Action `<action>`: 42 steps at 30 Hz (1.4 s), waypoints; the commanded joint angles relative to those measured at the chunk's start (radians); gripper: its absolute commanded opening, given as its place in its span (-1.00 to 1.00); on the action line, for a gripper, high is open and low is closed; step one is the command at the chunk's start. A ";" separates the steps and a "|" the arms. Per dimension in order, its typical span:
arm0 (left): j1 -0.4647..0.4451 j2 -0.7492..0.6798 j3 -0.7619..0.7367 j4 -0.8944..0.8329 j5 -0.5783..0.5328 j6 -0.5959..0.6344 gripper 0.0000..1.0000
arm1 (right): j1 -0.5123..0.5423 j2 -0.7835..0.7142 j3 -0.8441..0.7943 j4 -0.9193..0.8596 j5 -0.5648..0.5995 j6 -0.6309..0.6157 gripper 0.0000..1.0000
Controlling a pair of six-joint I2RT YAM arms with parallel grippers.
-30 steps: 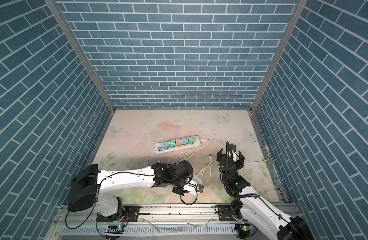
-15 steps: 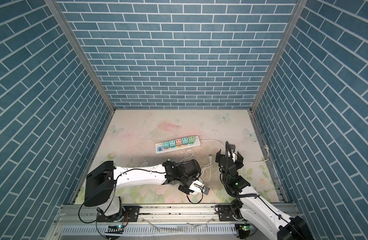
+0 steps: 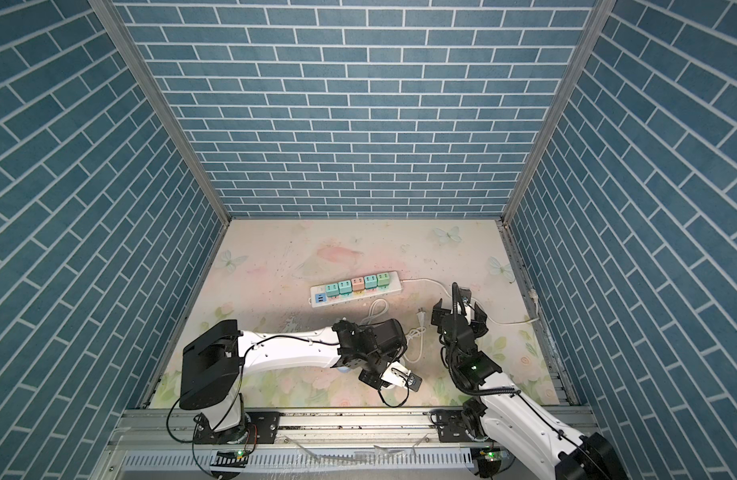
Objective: Insert the plug
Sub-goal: 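Carry the green adapter over the white socket with the left gripper while the right withdraws, then press the green adapter down into the white square socket with the left gripper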
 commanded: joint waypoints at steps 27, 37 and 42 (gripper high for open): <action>0.094 0.109 0.018 0.039 -0.017 -0.017 -1.00 | -0.011 0.000 0.021 -0.002 -0.006 0.038 0.98; 0.128 0.164 0.066 -0.019 0.024 -0.027 -1.00 | -0.013 0.001 0.020 -0.002 -0.005 0.038 0.97; 0.127 0.217 0.108 -0.105 0.034 -0.023 -1.00 | -0.014 0.003 0.021 -0.004 -0.006 0.039 0.97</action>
